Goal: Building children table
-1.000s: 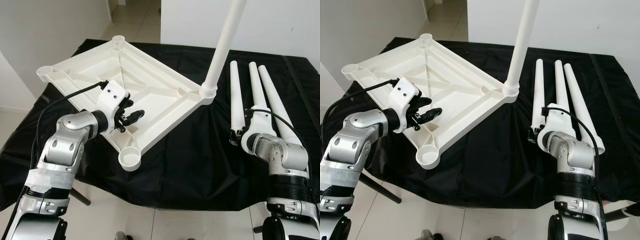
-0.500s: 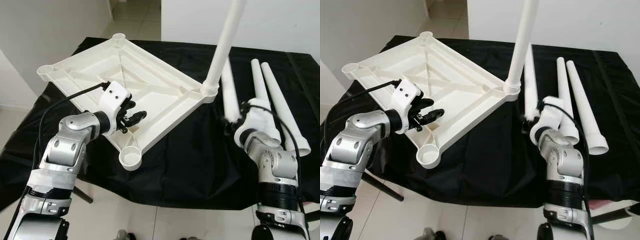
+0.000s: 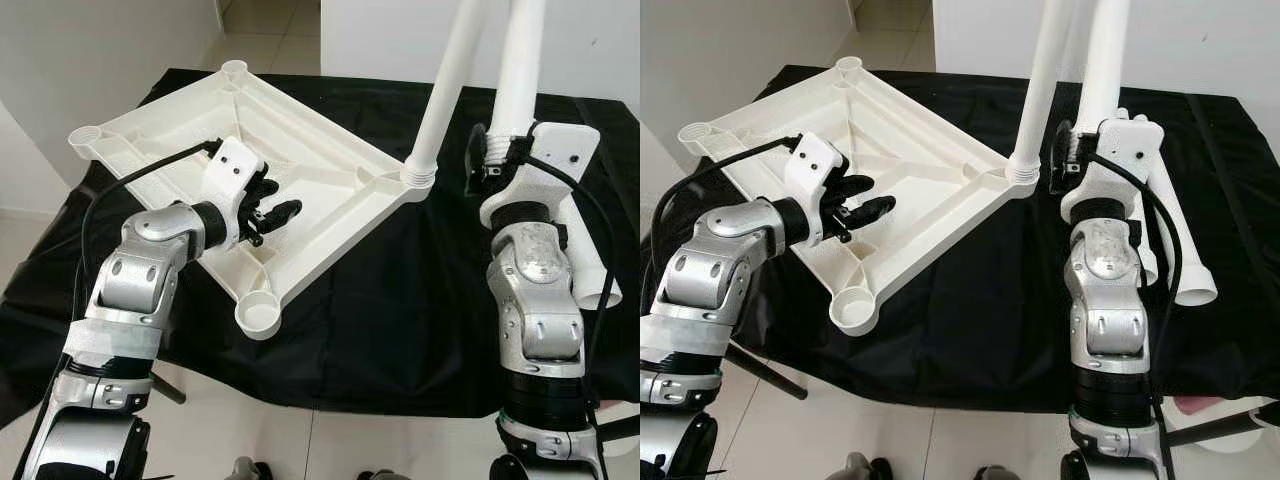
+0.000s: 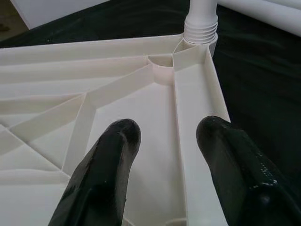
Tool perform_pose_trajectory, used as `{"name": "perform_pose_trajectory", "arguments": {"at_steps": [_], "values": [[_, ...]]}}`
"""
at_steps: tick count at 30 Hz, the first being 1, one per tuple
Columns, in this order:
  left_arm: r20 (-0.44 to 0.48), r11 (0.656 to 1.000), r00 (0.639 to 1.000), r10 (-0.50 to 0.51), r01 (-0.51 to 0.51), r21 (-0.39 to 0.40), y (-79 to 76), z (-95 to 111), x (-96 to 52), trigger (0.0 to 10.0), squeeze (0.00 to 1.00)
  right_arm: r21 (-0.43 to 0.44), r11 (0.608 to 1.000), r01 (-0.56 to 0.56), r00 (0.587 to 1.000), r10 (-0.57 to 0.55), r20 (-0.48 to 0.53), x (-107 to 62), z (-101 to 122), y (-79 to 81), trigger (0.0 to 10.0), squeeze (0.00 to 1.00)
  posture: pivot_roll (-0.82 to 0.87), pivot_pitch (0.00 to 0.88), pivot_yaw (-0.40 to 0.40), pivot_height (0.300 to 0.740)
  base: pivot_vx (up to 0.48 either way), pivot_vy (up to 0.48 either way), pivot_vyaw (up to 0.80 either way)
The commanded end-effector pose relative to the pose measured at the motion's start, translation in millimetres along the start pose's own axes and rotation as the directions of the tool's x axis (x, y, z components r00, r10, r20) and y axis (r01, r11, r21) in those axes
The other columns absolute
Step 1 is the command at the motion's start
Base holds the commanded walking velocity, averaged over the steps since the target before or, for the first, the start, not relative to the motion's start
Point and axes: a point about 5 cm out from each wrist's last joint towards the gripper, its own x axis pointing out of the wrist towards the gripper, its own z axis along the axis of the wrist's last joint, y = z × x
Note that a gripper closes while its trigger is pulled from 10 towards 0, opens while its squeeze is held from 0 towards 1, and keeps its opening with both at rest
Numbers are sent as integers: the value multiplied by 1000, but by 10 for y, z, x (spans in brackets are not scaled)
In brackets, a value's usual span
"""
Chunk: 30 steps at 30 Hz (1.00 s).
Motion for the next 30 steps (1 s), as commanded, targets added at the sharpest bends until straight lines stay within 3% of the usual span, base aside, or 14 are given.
{"name": "perform_pose_trajectory", "arguments": {"at_steps": [1, 2, 4, 9, 10, 13, 15, 18, 21, 22, 23, 24, 26, 30], "values": [[0, 995, 995, 100, -100, -2, 80, -9, -10, 10000, 0, -43, 999, -9, 991, 15, 133, -12, 179, 63, 10000, 0, -110, 120, 70, 740, 0, 0, 0], [0, 995, 995, 100, -100, -2, 80, -9, -10, 10000, 0, -43, 999, -9, 991, 15, 133, -12, 179, 63, 10000, 0, -110, 120, 70, 740, 0, 0, 0], [1, 994, 994, 106, -106, 0, 93, -4, -5, 10000, 0, -118, 992, -34, 963, 65, 263, -49, 325, 164, 10000, 0, -110, 120, 70, 740, 0, 0, 0], [1, 994, 994, 107, -107, 1, 95, -3, -4, 10000, 0, -140, 990, -34, 950, 75, 304, -63, 377, 192, 10000, 0, -110, 120, 70, 740, 0, 0, 0], [1, 994, 994, 108, -108, 2, 99, 0, 0, 10000, 0, -177, 984, -20, 922, 86, 379, -74, 469, 228, 10000, 0, -109, 117, 73, 740, 0, 0, 0], [2, 994, 994, 108, -108, 2, 105, 2, 4, 10000, 0, -198, 980, -12, 895, 99, 436, -83, 542, 268, 10000, 0, -108, 113, 73, 740, 0, 0, 0], [2, 994, 994, 108, -108, 1, 116, 6, 11, 10000, 0, -239, 971, -19, 838, 145, 525, -129, 642, 368, 10000, 0, -105, 110, 74, 740, 0, 0, 0], [3, 994, 994, 110, -110, 1, 130, 10, 9, 10000, 0, -280, 957, -72, 800, 223, 558, -184, 657, 478, 10000, 0, -104, 109, 75, 740, 0, 0, 0], [4, 994, 994, 112, -112, 0, 139, 12, 6, 10000, 0, -302, 947, -111, 785, 270, 557, -215, 641, 532, 10000, 0, -105, 107, 76, 740, 0, 0, 0], [13, 993, 993, 119, -119, -14, 161, 27, -3, 10000, 0, -322, 930, -178, 782, 332, 528, -259, 572, 600, 10000, 0, -105, 107, 76, 740, 0, 0, 0], [28, 990, 989, 143, -142, -26, 214, 59, -21, 10000, 0, -317, 906, -282, 798, 404, 447, -325, 394, 675, 10000, 0, -105, 107, 76, 740, 0, 0, 0], [28, 990, 989, 143, -142, -26, 214, 59, -21, 10000, 0, -317, 906, -282, 798, 404, 447, -325, 394, 675, 10000, 0, -105, 107, 76, 740, 0, 0, 0], [54, 983, 982, 182, -179, -51, 300, 116, -52, 10000, 0, -274, 868, -414, 814, 488, 315, -443, 117, 748, 10000, 0, -95, 107, 69, 740, 0, 0, 0], [78, 978, 977, 200, -194, -73, 343, 163, -77, 10000, 0, -203, 881, -427, 853, 467, 233, -471, -30, 729, 10000, 0, -94, 106, 68, 740, 0, 0, 0]]}}
